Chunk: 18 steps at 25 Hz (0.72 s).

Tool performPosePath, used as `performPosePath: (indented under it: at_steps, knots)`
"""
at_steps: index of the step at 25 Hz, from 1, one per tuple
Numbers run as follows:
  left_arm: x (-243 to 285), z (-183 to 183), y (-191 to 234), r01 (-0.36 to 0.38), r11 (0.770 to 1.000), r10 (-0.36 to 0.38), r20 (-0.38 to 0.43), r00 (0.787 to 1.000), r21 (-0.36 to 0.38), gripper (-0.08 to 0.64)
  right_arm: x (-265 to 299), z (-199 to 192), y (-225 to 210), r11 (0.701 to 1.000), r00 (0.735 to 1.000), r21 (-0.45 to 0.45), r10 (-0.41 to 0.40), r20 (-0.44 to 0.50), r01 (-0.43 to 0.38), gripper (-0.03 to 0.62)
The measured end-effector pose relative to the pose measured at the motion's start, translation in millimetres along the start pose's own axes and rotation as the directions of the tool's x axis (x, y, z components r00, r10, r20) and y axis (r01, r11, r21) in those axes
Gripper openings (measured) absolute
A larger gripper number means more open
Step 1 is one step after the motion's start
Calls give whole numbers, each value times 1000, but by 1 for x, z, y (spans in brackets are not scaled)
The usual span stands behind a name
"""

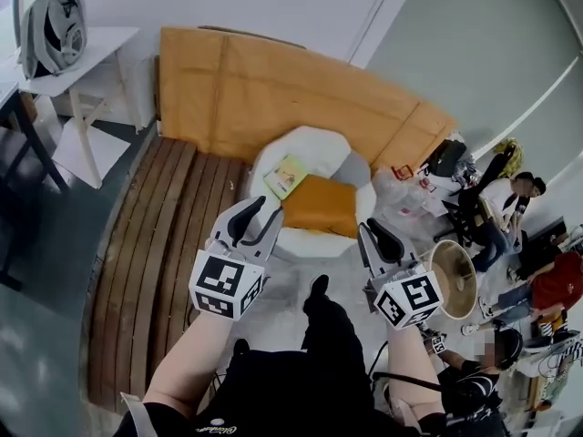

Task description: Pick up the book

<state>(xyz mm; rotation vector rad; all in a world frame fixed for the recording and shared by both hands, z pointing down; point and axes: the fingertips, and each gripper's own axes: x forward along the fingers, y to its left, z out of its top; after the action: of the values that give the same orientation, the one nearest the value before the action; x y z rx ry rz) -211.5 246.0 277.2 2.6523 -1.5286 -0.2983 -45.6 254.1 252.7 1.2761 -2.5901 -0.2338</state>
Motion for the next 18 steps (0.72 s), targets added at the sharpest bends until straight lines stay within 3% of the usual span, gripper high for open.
performPosePath:
  at_steps: [9, 18]
  knots:
    - [50, -18, 5, -8, 999, 10, -38, 999, 32, 136, 27, -5, -40, 999, 995, 35, 12, 97, -15, 69]
    - [157, -60, 25, -9, 997, 20, -149, 989, 70, 135, 96, -65, -131, 987, 994, 161, 8, 110, -26, 69]
